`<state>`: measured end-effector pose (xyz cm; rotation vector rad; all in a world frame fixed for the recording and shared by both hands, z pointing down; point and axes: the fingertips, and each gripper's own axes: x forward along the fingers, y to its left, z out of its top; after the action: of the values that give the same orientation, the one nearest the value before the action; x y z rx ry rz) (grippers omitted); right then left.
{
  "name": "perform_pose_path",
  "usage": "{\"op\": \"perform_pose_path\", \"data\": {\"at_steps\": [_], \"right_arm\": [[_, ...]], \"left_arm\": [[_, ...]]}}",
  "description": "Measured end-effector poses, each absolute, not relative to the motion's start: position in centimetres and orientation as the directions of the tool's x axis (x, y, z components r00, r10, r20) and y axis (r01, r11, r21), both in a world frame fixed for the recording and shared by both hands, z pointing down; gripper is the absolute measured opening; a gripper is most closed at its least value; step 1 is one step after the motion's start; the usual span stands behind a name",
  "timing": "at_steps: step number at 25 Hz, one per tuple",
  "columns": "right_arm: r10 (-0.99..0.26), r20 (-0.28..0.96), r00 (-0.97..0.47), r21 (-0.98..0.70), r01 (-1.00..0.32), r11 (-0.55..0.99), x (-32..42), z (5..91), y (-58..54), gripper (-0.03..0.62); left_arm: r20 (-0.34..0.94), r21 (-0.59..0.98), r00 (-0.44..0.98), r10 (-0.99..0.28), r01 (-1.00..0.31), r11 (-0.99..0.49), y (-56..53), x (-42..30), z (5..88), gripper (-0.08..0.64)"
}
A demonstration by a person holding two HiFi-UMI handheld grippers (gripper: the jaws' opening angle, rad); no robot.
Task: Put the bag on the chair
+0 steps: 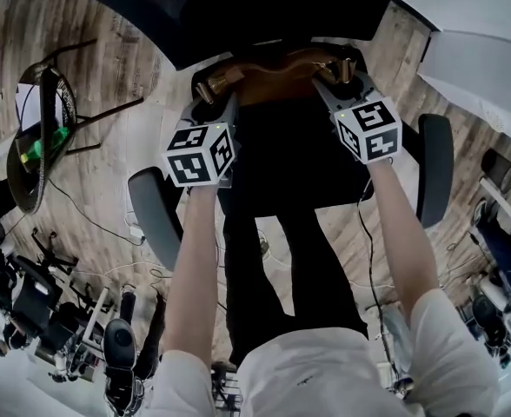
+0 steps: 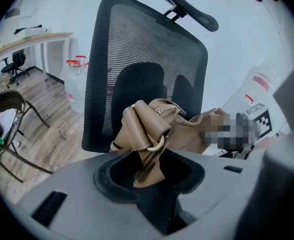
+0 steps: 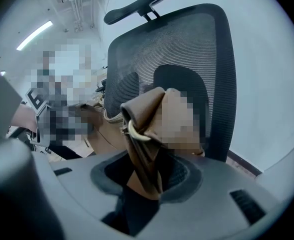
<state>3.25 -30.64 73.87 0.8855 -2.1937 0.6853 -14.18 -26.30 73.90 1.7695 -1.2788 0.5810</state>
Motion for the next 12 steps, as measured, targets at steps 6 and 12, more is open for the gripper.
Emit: {"op": "perform_pose_path", "data": {"at_steps": [6, 12], "right_arm": [[-0.382, 0.743, -0.549, -0.220, -0.740, 0.636, 3.10, 74.62, -30.88, 0.152], [-0.389, 0.742, -0.547, -0.220, -0.745, 0.630, 3.09, 74.81, -31.50, 0.160]], "left_arm": [[0.767, 0.377, 0.368, -0.525, -0.921, -0.095, -26.51, -14.38, 74.61, 0.121], [0.768, 0.390, 0.381, -0.515, -0.916, -0.097, -27.00, -14.47, 74.77, 0.124]]}}
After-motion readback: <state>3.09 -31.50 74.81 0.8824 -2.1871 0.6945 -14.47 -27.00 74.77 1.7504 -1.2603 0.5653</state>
